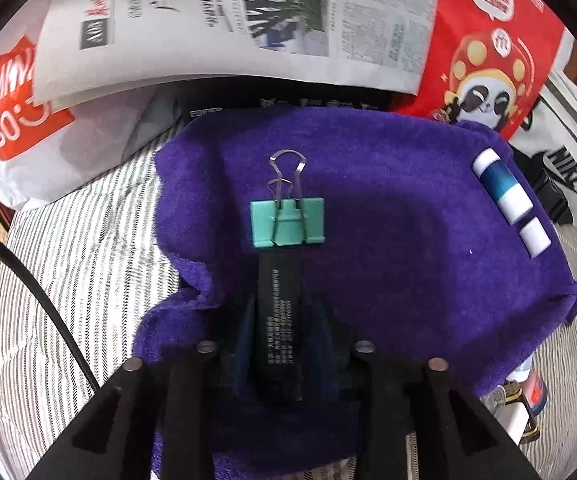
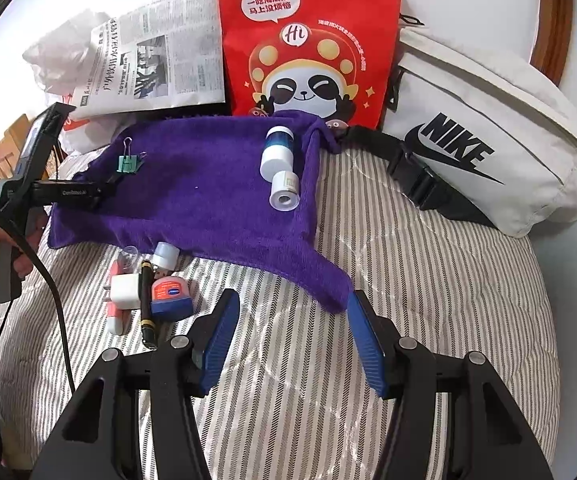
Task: Organize rigid objects
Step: 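Set the black case on the towel with the left gripper while the right gripper releases the jar there, then reach down and grasp the pink tube with the left gripper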
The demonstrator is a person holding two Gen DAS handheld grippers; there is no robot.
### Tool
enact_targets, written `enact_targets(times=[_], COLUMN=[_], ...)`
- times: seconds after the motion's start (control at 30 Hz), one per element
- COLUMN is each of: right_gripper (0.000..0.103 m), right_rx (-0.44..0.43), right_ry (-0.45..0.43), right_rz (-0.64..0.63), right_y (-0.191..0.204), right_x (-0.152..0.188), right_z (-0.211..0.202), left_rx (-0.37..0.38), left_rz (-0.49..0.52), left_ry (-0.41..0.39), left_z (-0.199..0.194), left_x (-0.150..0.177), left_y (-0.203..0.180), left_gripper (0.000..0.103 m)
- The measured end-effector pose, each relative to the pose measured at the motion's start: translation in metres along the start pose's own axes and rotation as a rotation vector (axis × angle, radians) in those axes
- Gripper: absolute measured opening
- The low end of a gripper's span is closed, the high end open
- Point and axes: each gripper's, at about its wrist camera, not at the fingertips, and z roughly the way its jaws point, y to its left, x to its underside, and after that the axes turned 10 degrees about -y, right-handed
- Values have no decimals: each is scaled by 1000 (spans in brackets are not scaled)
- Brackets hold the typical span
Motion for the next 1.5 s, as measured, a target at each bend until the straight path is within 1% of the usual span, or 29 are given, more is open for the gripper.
enact_targets(times=[0.03, 0.07, 0.1, 0.13, 0.2, 0.3, 0.43, 0.53, 0.63, 0.7, 0.77, 0.87, 0.97, 1.03, 1.23, 1.4, 1.43, 1.5], right_gripper=[56, 56, 56, 56, 56, 57, 58, 59, 59, 59, 59, 59, 59, 59, 60, 62, 62, 62], right_rx=[-4, -6, -7, -9, -17, -19, -19, -15, 0, 10, 18, 29, 23, 30, 30, 31, 31, 28], right_ry=[-2, -4, -8, -12, -18, -24, -34, -37, -32, -27, -25, -37, -34, -31, -44, -41, -38, -33], right_rz=[0, 0, 2, 4, 6, -2, -5, 9, 28, 42, 52, 78, 98, 91, 83, 97, 98, 99], right_y=[0, 1, 1, 2, 4, 6, 8, 7, 5, 3, 1, -2, -2, -1, -2, -7, -8, -8], right_x=[0, -1, -1, -1, -1, 0, 2, 5, 8, 11, 14, 19, 24, 28, 37, 43, 44, 46], right_z=[-2, -4, -6, -8, -13, -19, -27, -32, -36, -40, -44, -52, -56, -59, -75, -78, -77, -75], left_rx=[11, 19, 10, -14, -34, -16, -13, 31, 45, 55, 90, 135, 147, 174, 165, 205, 203, 173], left_rz=[4, 12, 21, 35, 46, 5, -10, -27, -35, -48, -59, -70, -62, -65, 12, 4, 5, 22], left_ry=[8, 12, 13, 11, 8, 13, -20, -43, -55, -62, -57, -31, -2, 16, 61, 81, 85, 81], left_z=[-1, -2, -4, -5, -8, -17, -47, -74, -95, -105, -113, -109, -98, -90, -85, -82, -81, -78], left_x=[1, 2, 5, 8, 12, 16, 21, 31, 43, 51, 63, 72, 79, 81, 93, 96, 95, 93], left_y=[-3, -8, -12, -16, -20, -16, -12, -8, -5, -4, -7, -20, -39, -54, -88, -104, -109, -115], left_gripper=[46, 53, 54, 54, 55, 55, 55, 55, 55, 55, 55, 55, 55, 55, 55, 55, 55, 55])
